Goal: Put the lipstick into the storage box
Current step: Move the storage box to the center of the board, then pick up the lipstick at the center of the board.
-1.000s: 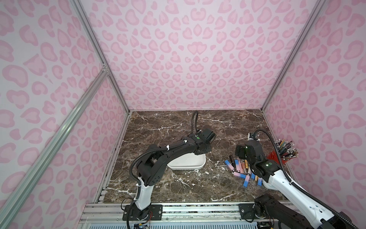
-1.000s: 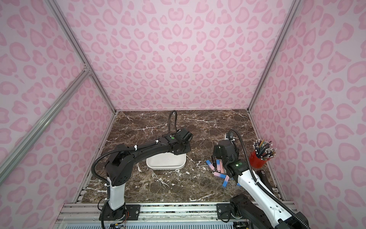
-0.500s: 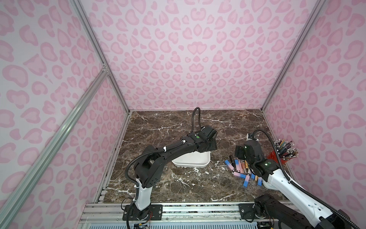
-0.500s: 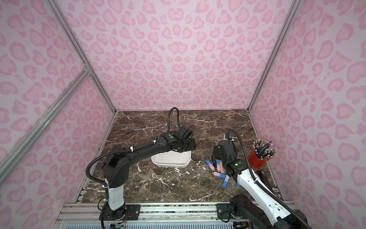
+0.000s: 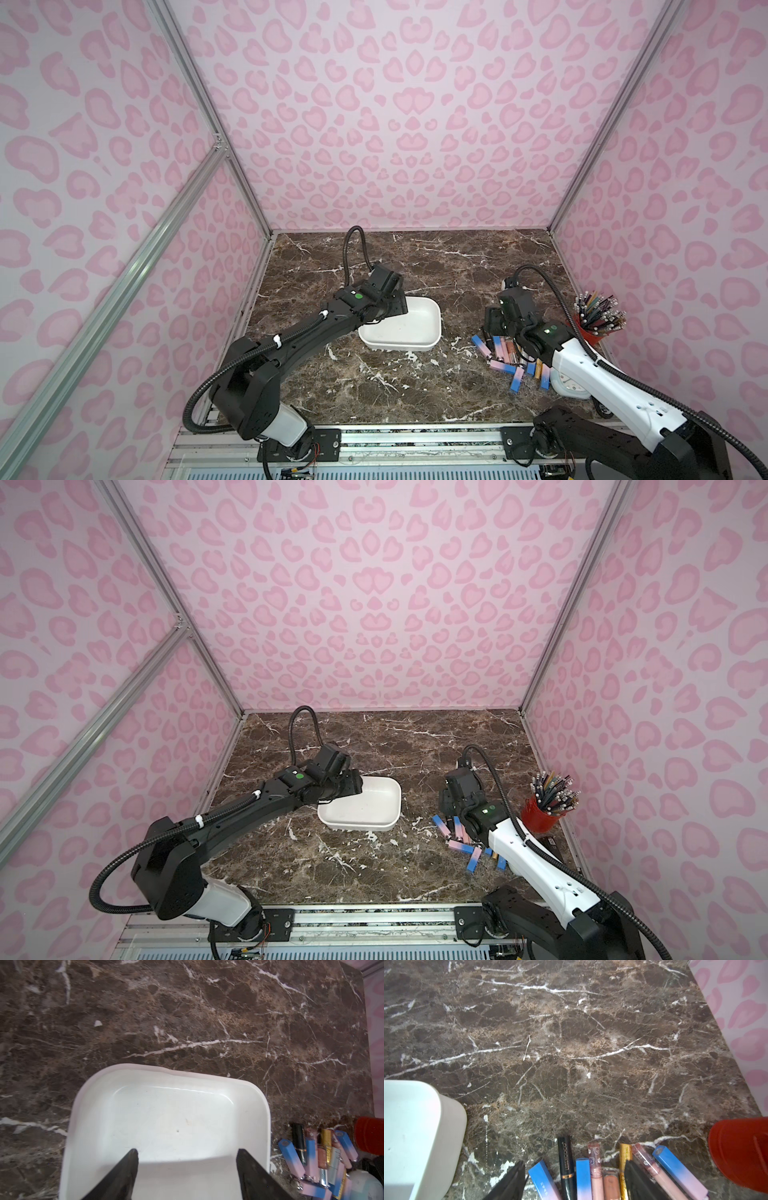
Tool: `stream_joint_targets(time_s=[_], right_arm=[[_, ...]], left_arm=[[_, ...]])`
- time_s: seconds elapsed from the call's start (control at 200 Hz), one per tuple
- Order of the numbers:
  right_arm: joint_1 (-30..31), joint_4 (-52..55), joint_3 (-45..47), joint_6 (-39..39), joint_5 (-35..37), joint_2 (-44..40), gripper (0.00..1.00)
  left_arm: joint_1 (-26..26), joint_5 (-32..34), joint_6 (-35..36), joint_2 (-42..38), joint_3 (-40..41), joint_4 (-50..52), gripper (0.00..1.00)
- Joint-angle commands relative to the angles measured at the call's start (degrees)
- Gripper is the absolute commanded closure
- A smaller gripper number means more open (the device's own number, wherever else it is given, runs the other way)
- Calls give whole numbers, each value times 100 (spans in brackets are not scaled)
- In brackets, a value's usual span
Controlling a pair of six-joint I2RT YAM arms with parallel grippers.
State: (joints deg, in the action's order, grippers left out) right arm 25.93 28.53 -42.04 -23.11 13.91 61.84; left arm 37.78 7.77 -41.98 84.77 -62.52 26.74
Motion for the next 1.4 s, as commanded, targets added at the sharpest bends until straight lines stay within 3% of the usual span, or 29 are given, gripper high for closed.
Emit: stream_joint_targets(time_s=[0.0, 0.095, 0.14, 0.315, 0.485, 0.725, 1.395], right_arm=[[120, 317, -59, -132, 53, 87, 23], [267, 405, -42, -206, 126, 183, 23], [332, 420, -25, -244, 147, 248, 23], [651, 654, -96, -427, 239, 622, 22], [834, 770, -54, -524, 163, 936, 22], [999, 566, 3, -476, -29, 1166, 36], [988, 153, -11, -293, -389, 2142, 45]], left_arm=[[-254, 260, 247, -422, 415, -251, 17], [-439, 293, 302, -888, 801, -333, 12], [-500, 296, 325, -1108, 962, -396, 0], [-652, 291, 440, -1708, 1411, -495, 2], [-710, 146, 524, -1780, 1485, -328, 2], [-763, 52, 515, -1889, 1568, -161, 2], [-868, -8, 603, -1767, 1489, -26, 2]])
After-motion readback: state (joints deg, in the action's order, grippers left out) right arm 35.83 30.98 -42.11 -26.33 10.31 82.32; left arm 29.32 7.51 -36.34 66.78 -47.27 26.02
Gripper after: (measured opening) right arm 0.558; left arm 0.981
